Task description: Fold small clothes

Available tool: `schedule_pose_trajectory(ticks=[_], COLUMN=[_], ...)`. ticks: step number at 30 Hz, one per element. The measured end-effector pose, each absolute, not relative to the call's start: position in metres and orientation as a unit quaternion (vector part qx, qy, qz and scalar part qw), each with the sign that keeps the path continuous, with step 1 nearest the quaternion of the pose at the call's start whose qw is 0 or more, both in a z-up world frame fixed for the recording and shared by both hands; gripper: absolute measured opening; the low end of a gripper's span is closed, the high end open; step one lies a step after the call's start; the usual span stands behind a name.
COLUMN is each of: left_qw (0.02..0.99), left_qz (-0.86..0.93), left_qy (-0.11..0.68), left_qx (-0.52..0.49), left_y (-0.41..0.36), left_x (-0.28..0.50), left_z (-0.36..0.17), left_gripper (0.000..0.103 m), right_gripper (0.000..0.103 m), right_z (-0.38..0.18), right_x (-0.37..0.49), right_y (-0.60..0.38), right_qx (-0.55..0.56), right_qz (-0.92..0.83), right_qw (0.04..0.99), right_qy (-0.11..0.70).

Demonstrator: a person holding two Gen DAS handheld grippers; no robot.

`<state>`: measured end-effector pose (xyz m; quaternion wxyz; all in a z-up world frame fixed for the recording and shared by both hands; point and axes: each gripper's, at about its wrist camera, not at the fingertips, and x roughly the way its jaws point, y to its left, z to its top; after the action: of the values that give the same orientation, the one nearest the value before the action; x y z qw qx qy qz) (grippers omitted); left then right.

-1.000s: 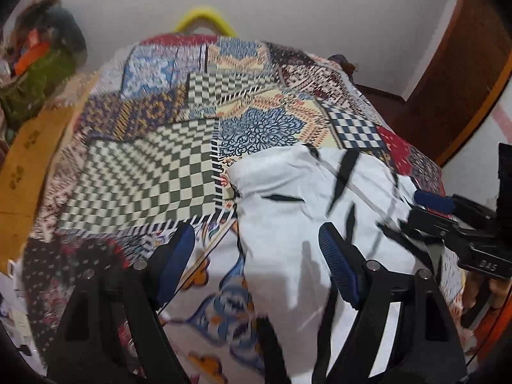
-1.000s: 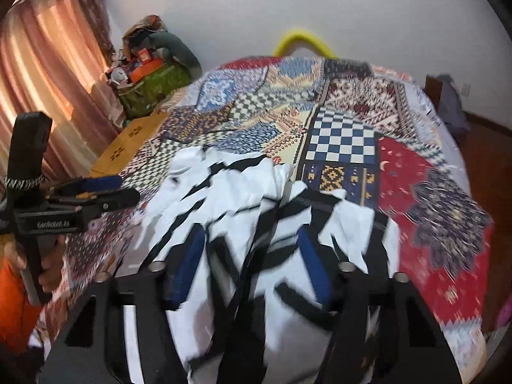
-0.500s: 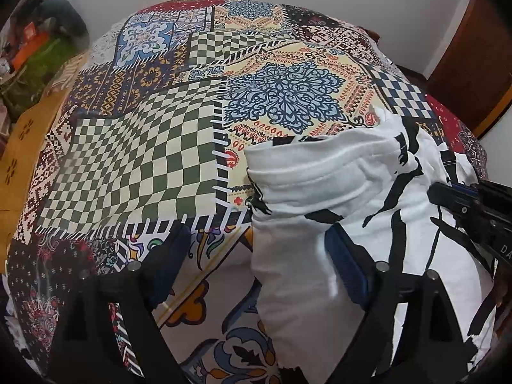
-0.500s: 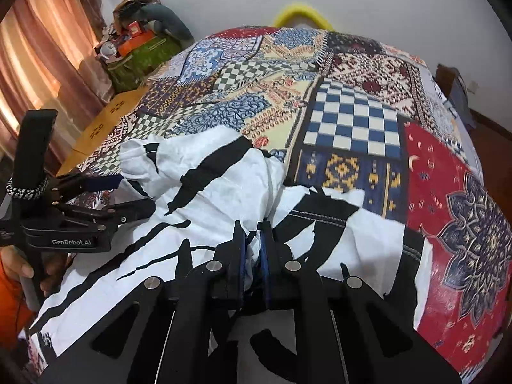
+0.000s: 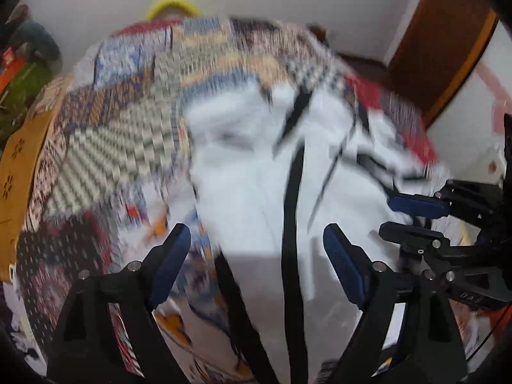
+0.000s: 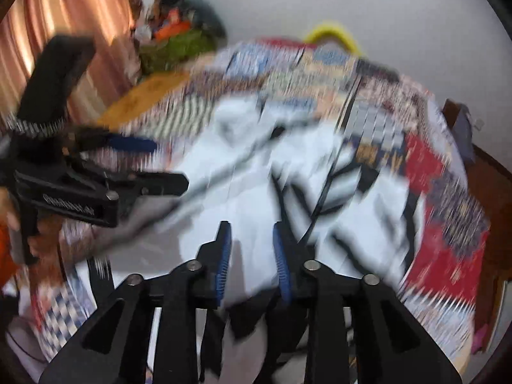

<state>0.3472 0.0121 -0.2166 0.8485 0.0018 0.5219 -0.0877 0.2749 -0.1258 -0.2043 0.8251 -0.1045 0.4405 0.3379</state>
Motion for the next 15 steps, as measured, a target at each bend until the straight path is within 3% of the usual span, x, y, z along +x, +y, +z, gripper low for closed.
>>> schedule_pose_trajectory(ticks=[5,15], left_qw=[0.837,0.850], left_qz=[-0.078,-0.065], left_qy=[0.541,0.522], left_qx=[0.027,0.019], left_y=[0.014,0.048], left_x=[0.307,0.255], left_z=[-0.243,-0.224], left_gripper=[0.090,0.090], right_gripper=[0.026,0.044], right_z=[-0.234,-0.214], right_x=[0.249,0.226], right_y=[-0.145,-0.194], right_qx=[-0.116,-0.072], right_qz=[0.319,0.295], right_qw=[0.815,0.834], right_qy=[0.471,0.460])
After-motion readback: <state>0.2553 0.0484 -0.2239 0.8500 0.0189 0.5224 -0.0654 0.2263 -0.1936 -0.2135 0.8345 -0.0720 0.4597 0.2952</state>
